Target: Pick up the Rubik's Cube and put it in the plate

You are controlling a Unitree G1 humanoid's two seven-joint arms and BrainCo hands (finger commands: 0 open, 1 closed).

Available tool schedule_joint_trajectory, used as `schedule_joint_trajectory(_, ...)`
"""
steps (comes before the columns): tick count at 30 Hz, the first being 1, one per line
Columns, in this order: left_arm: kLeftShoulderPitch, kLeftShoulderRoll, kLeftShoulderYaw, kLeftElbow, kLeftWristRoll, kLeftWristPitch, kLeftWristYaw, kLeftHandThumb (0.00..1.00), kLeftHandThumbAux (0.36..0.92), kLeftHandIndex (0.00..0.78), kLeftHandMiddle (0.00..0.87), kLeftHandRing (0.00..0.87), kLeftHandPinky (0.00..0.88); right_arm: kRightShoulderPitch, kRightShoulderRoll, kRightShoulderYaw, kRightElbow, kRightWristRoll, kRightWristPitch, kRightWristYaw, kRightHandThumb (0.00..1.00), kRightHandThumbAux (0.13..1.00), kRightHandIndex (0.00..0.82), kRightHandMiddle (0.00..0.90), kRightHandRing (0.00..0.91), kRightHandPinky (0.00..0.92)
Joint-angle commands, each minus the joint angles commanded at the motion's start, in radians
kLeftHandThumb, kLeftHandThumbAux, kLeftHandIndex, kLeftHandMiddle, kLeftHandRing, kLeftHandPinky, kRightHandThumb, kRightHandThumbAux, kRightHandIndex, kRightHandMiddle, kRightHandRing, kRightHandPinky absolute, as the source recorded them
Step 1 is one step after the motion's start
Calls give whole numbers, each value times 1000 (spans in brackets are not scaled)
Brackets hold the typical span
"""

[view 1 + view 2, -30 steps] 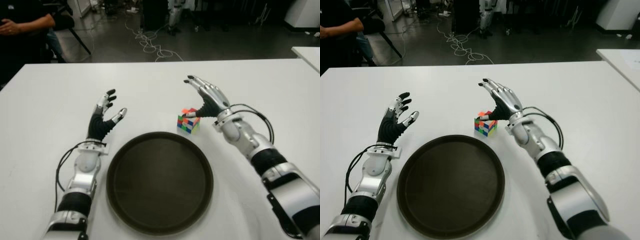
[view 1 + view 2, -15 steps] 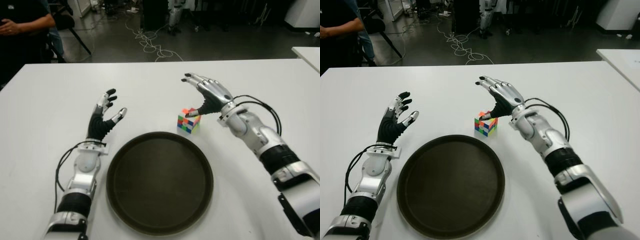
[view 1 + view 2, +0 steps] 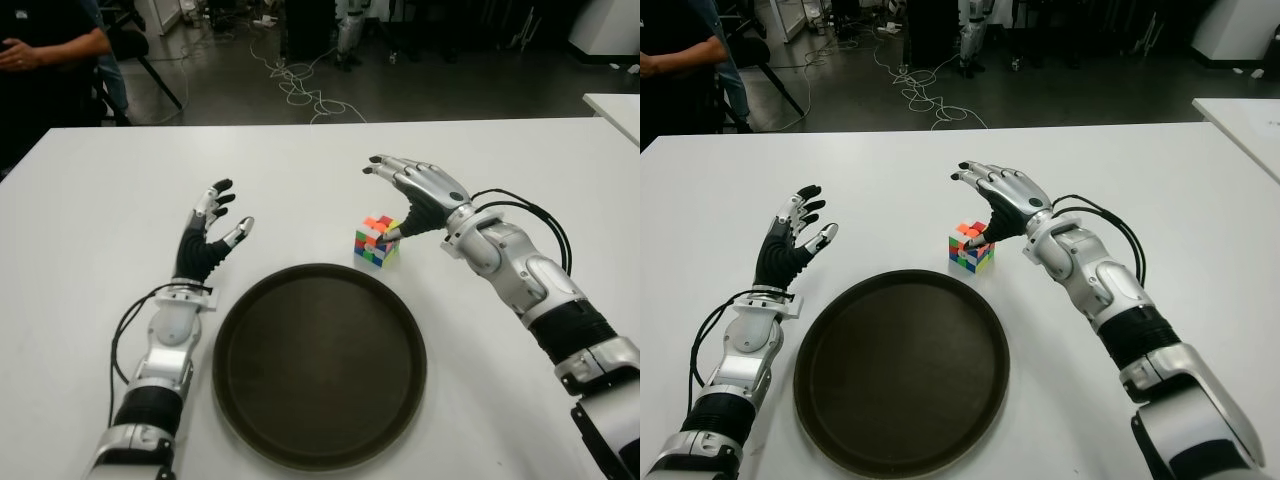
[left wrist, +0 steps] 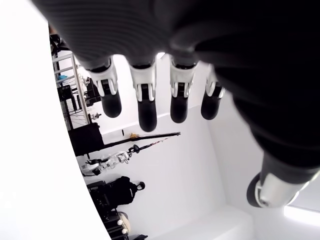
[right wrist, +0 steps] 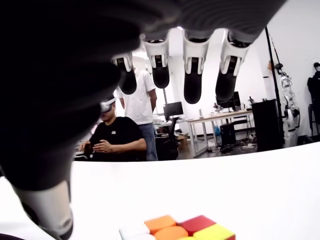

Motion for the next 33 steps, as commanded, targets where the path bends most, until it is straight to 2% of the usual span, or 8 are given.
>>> schedule_joint_trajectory(5, 0, -2, 1, 0, -4, 1, -2, 64, 575, 105, 133, 125, 106, 2, 2, 4, -4, -10, 12, -3, 0, 756, 70, 81, 131, 185)
schedule_joint_trajectory(14, 3, -6, 2, -8, -9, 11, -2, 60, 599, 102, 130, 122, 107, 9, 9, 9, -26, -15, 35, 22, 0, 766, 72, 79, 125, 172)
schedule_joint_trajectory(23, 4, -8, 0, -14, -3, 17, 4, 74, 592, 106, 139, 138, 120, 15, 12, 13, -32, -17, 34, 31, 0, 762, 73, 87, 126, 167)
schedule_joint_trajectory(33, 2, -5, -3, -7, 9, 6, 11, 70, 600, 109, 146, 139, 121, 12, 15, 31, -29, -21, 53, 92, 0, 747, 66, 72, 107, 145)
